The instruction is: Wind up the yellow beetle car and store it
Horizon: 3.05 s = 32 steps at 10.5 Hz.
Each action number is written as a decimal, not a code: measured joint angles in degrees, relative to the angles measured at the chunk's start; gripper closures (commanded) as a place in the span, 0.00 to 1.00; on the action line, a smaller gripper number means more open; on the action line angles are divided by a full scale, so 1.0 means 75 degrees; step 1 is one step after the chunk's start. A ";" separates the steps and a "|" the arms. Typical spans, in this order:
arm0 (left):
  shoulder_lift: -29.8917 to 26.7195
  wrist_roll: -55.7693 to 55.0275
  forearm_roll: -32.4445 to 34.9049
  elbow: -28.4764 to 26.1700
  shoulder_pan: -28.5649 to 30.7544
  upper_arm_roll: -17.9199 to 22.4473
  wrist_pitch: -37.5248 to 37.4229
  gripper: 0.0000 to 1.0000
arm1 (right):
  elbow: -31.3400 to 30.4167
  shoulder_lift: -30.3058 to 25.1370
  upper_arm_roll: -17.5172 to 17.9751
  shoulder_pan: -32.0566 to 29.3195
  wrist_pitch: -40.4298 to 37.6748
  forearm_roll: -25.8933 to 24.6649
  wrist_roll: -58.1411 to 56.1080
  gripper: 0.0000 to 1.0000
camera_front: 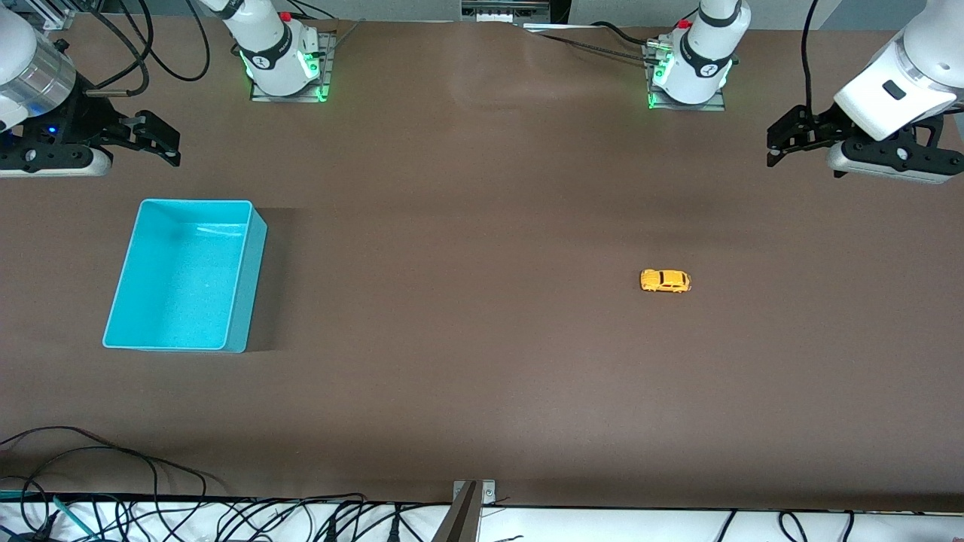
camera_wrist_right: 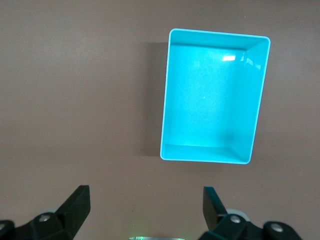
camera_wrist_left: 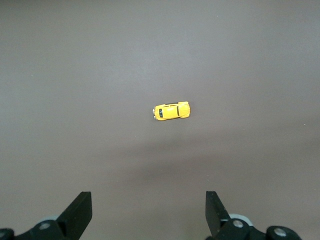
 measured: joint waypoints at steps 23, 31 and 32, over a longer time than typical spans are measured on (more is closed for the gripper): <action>0.0310 0.0036 0.0089 0.0383 -0.0004 0.0090 -0.0252 0.00 | 0.0087 0.0092 0.0001 0.0047 0.0005 0.0498 0.0013 0.00; 0.0313 0.0036 0.0095 0.0385 -0.0008 0.0085 -0.0258 0.00 | 0.0100 0.0092 -0.0003 0.0047 0.0005 0.0552 0.0013 0.00; 0.0313 0.0036 0.0095 0.0385 -0.0009 0.0085 -0.0259 0.00 | 0.0100 0.0092 -0.0003 0.0047 0.0005 0.0552 0.0013 0.00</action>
